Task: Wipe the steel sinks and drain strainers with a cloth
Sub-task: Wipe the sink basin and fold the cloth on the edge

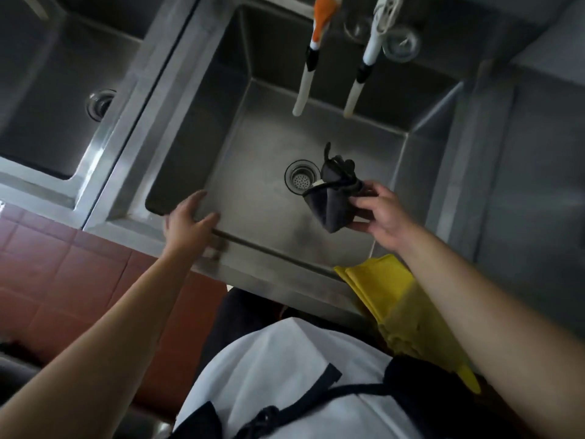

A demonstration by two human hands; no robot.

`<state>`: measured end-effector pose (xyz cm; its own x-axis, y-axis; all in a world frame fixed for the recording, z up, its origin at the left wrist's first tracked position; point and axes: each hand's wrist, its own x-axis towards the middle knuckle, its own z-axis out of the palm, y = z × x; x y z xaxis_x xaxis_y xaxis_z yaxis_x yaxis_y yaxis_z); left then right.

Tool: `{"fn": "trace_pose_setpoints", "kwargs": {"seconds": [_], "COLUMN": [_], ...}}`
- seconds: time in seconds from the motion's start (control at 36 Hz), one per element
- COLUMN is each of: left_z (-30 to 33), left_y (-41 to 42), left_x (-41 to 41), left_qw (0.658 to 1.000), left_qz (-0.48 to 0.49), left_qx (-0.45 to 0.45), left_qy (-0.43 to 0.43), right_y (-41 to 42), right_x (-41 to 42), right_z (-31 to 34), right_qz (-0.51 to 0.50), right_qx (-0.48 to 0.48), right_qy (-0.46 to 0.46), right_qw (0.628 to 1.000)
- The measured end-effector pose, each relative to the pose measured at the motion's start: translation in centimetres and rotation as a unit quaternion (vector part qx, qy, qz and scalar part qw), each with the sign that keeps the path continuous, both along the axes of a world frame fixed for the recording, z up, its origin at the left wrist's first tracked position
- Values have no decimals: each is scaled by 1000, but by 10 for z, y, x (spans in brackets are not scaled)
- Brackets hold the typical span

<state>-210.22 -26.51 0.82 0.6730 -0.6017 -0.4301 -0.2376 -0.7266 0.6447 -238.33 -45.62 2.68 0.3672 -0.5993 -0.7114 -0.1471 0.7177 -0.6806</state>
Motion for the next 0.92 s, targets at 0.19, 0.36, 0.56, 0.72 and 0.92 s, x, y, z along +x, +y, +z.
{"fn": "trace_pose_setpoints", "kwargs": {"seconds": [0.19, 0.36, 0.56, 0.72, 0.92], "left_z": [76, 113, 171, 202, 214], "left_y": [-47, -80, -76, -57, -26], "left_x": [-74, -93, -77, -47, 23], "left_qw": [923, 903, 878, 855, 848], "left_qz": [-169, -133, -196, -237, -267], "left_qx": [-103, -203, -278, -288, -266], "left_qy": [330, 355, 337, 361, 373], "right_y": [25, 49, 86, 140, 163], "right_x": [-15, -15, -14, 28, 75], "right_z": [47, 87, 110, 121, 156], "right_qz": [-12, -64, -112, -75, -193], "right_qx": [-3, -29, -74, -156, -401], "right_qy": [-117, -194, -242, -76, 90], "right_qw": [993, 978, 961, 982, 891]}}
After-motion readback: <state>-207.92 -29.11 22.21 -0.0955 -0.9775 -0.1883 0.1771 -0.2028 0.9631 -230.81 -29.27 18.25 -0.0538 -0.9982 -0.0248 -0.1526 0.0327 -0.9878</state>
